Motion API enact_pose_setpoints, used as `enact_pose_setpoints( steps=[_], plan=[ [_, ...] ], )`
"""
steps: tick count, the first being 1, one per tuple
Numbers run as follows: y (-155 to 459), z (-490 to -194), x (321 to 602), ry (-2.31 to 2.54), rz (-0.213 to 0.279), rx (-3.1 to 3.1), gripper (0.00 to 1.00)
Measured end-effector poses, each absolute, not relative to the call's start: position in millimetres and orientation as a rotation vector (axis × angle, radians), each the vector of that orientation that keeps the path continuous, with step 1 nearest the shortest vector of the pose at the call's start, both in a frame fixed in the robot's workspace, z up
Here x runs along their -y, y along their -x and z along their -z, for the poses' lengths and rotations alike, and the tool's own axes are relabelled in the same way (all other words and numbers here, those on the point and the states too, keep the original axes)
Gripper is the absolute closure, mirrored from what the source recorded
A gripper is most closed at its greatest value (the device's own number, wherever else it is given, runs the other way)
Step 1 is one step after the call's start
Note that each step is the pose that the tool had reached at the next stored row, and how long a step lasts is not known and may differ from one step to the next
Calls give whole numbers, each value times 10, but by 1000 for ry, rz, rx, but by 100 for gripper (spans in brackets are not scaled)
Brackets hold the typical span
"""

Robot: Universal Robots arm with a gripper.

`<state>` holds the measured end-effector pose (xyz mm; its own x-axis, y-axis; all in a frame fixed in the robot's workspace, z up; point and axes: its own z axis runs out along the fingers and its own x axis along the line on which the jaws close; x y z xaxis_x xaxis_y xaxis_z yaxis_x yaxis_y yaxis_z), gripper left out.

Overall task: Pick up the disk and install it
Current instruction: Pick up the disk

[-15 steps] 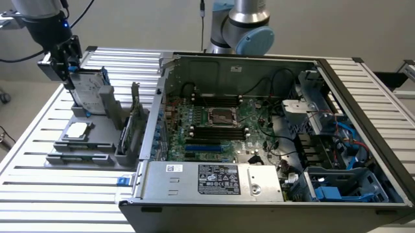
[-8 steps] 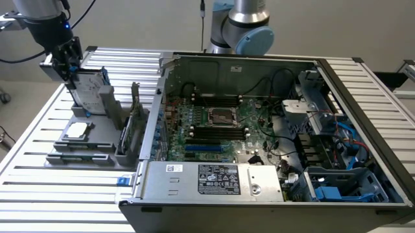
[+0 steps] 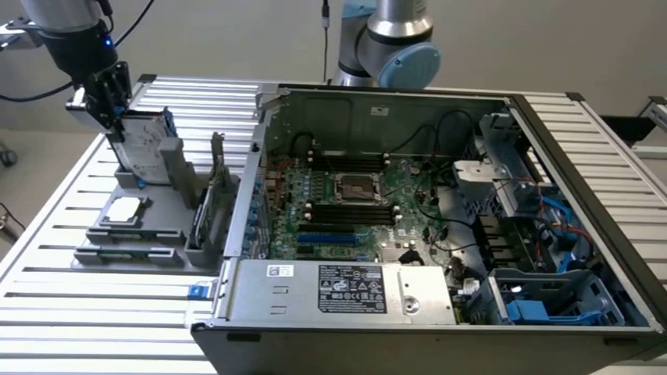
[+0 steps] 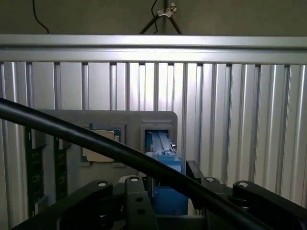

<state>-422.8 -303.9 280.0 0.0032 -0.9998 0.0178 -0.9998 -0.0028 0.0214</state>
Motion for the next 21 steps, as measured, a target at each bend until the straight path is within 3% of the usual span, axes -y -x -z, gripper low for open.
enact_pose_setpoints(
  steps=[2, 3, 21],
  plan=[
    [4228, -2800, 3039, -2205, 4, 2199, 58],
    [4228, -2799, 3040, -2205, 4, 2199, 65],
    [4230, -2800, 3090, -2206, 5, 2199, 67]
  ],
)
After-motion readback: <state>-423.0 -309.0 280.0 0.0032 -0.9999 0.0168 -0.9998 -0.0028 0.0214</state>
